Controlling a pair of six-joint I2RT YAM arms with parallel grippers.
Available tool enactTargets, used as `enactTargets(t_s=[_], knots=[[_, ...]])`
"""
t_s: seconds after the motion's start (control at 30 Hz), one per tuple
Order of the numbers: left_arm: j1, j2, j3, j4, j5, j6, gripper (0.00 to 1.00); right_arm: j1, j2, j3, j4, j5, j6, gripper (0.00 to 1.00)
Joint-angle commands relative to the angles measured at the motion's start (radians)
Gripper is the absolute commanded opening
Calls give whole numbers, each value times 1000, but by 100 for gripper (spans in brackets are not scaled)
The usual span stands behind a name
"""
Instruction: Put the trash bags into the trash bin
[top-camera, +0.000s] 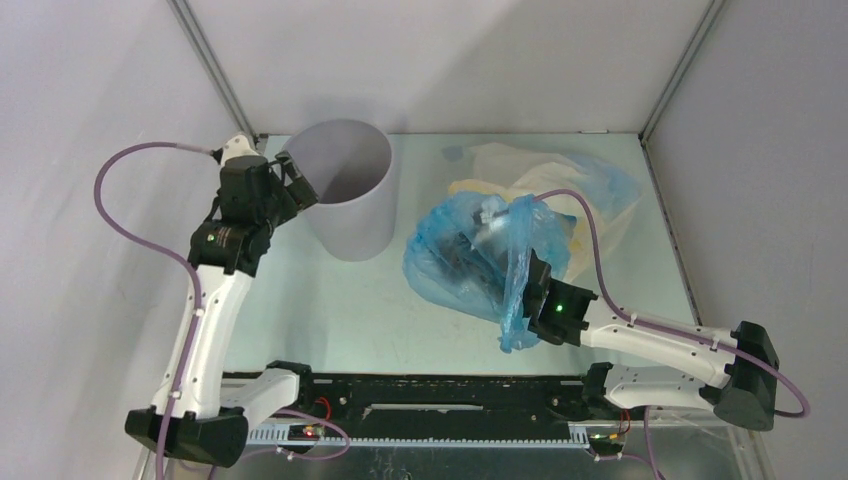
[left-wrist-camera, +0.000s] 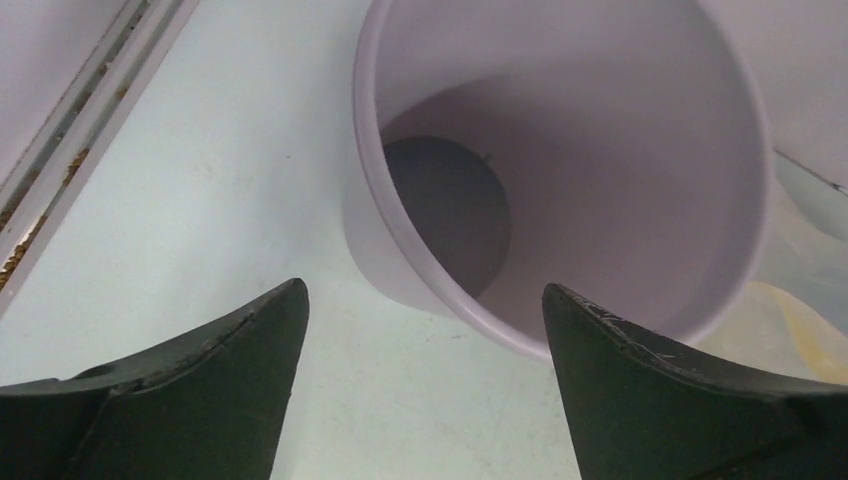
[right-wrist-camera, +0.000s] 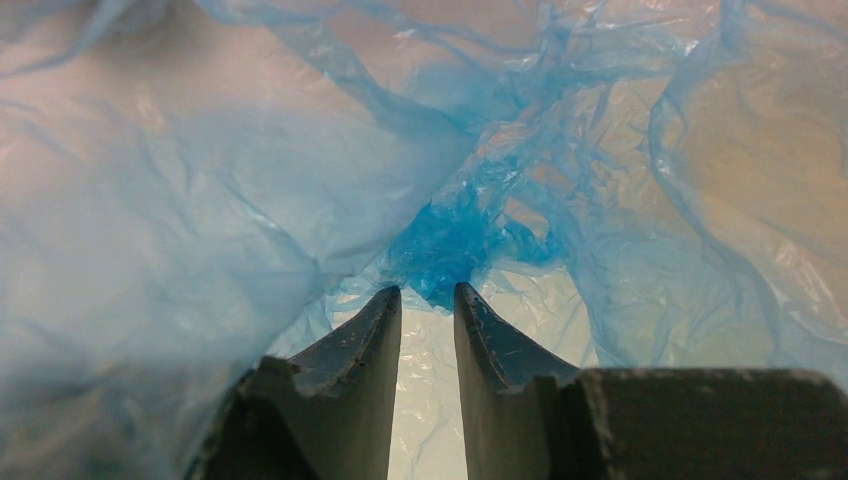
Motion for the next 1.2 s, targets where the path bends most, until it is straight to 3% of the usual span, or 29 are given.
enactTargets(t_s=[0.0, 0.27, 0.47, 0.57, 0.8, 1.17], knots=[[55, 42, -20, 78, 12, -55, 92, 8, -19, 48, 21, 11, -7, 29], [71, 129, -15, 106, 5, -91, 74, 10, -11, 48, 14, 15, -11, 29], [70, 148, -19, 122, 30, -87, 32, 10, -28, 48, 6, 26, -21, 29], [70, 130, -27, 128, 73, -68, 3, 8, -52, 48, 16, 24, -30, 29], [44, 88, -39, 119, 199, -36, 0, 5, -85, 103, -44, 4, -42, 27], [-209, 94, -12, 42, 120, 6, 0, 9, -113, 162, -99, -42, -23, 24]])
